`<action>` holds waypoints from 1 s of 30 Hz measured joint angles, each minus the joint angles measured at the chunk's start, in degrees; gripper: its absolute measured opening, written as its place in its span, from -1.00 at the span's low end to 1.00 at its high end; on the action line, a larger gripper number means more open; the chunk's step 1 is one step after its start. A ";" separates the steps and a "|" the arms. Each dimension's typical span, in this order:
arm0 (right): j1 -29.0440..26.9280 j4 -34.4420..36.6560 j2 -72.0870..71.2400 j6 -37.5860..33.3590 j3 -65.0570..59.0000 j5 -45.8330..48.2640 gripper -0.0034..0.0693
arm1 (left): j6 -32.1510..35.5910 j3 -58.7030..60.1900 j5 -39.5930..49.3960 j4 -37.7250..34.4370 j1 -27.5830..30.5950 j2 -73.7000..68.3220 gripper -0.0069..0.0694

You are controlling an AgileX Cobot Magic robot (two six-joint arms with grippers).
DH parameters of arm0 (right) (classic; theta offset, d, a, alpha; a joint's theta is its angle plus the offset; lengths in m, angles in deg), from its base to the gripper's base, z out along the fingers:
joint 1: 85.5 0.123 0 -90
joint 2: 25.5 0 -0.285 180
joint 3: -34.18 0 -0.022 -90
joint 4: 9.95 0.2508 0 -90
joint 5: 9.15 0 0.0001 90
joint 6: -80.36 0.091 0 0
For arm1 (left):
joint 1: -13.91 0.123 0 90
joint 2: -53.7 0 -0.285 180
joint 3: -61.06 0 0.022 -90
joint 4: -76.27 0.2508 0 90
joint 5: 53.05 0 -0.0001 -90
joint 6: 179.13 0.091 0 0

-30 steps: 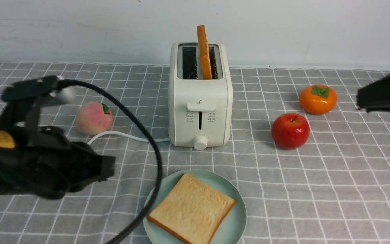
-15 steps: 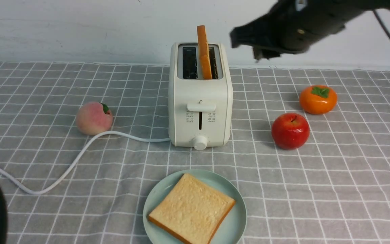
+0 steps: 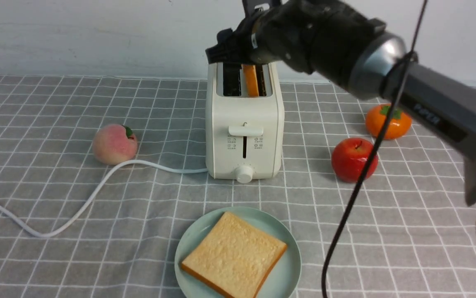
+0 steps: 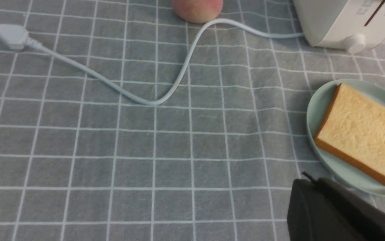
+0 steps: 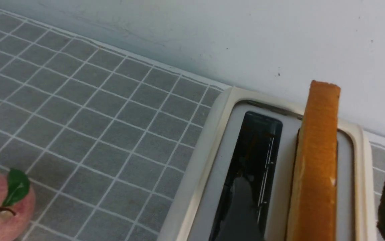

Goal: Take toasted bread from bread machine on grey coffee table place on plate.
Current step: 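Grasp the toast slice in the toaster and pull it up out of the slot with the right gripper, then place the held slice of bread on top of the slice on the plate with the right gripper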

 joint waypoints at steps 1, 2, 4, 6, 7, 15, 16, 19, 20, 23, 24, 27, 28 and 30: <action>0.00 -1.92 1.59 2.62 0.00 -0.63 0.51 | 0.00 0.00 0.40 0.47 0.00 0.08 -0.86; 0.00 -3.47 2.49 4.74 0.00 -0.65 0.47 | 0.00 0.00 0.42 0.84 0.00 0.29 -0.86; 0.00 -4.45 2.99 6.46 0.00 -0.56 0.41 | 0.00 0.00 0.42 1.08 0.00 0.50 -0.86; 0.00 -6.12 3.34 9.82 0.00 -0.09 0.03 | 0.00 0.00 0.36 1.62 0.00 0.94 -0.86; 0.00 -6.64 2.87 10.46 0.06 0.22 -0.27 | 0.00 0.00 0.37 1.76 0.00 0.94 -0.86; 0.24 -5.40 -8.00 10.72 0.13 5.09 -0.66 | 0.00 0.00 -0.95 3.16 0.00 1.01 -0.86; 0.32 -5.23 -8.50 10.53 0.18 5.40 -0.66 | 0.00 0.00 -1.03 3.16 0.00 1.01 -0.86; 0.43 0.58 -17.39 5.64 0.79 12.71 -0.66 | 0.00 0.00 -1.85 3.16 0.00 1.01 -0.86; 0.43 5.04 -20.85 2.34 0.98 17.06 -0.66 | 0.00 0.00 -2.09 3.16 0.00 1.01 -0.86; -0.20 13.33 -24.88 -5.71 1.23 25.85 -0.66 | 0.00 0.00 -2.33 3.16 0.00 1.01 -0.86; -0.91 20.32 -26.66 -10.38 1.28 31.30 -0.66 | 0.00 0.00 -2.39 3.16 0.00 1.01 -0.86; -3.58 36.50 -27.69 -21.06 -0.01 37.97 -0.66 | -0.04 0.00 -2.50 3.11 0.00 1.01 -0.86; -4.46 41.55 -27.69 -23.85 -1.42 38.35 -0.66 | -0.06 0.00 -2.60 2.97 0.00 1.01 -0.86; -5.32 46.08 -27.52 -25.94 -3.67 38.47 -0.66 | -0.11 0.00 -2.61 2.89 0.00 1.01 -0.86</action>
